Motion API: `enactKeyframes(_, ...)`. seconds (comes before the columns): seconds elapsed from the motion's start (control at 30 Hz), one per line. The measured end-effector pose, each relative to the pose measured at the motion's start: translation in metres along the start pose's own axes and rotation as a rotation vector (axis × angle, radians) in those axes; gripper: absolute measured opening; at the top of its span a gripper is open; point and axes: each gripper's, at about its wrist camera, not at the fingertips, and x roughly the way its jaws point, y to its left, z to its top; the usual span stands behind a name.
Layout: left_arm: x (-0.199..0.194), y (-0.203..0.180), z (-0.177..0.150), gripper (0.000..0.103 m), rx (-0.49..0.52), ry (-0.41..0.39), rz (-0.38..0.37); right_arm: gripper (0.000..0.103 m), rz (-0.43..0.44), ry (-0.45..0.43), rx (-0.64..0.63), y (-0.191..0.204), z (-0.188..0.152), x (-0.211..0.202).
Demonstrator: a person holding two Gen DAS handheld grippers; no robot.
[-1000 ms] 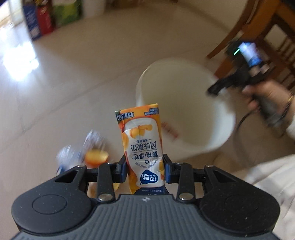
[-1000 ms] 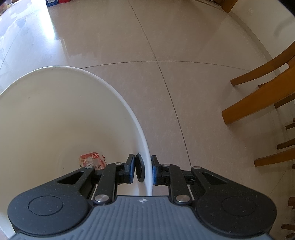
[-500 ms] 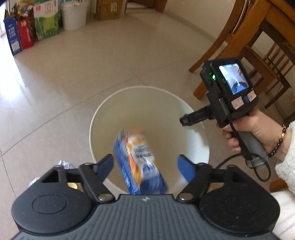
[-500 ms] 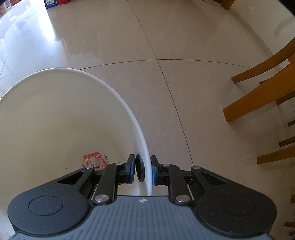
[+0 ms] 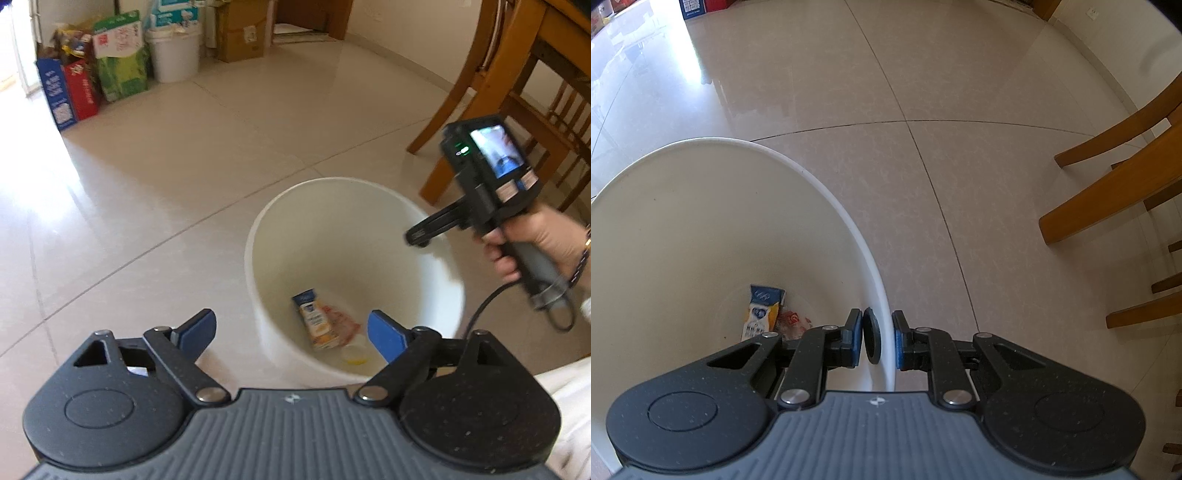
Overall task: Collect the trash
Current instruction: 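Carry the yogurt carton over the bin and release it from the left gripper, then grasp the orange peel half with the left gripper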
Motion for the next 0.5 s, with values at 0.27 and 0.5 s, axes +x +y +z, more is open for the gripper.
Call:
enactKeyframes(0.27, 0.002, 0.037, -0.058, 0.091, -0.069, -0.055, 0.136, 0.020, -0.002, -0.007, -0.006, 0.000, -0.001, 0.001)
enactKeyframes(0.5, 0.041, 0.052, -0.123, 0.091, -0.149, -0.036, 0.215, 0.020, -0.017, -0.016, -0.015, 0.003, -0.004, 0.001)
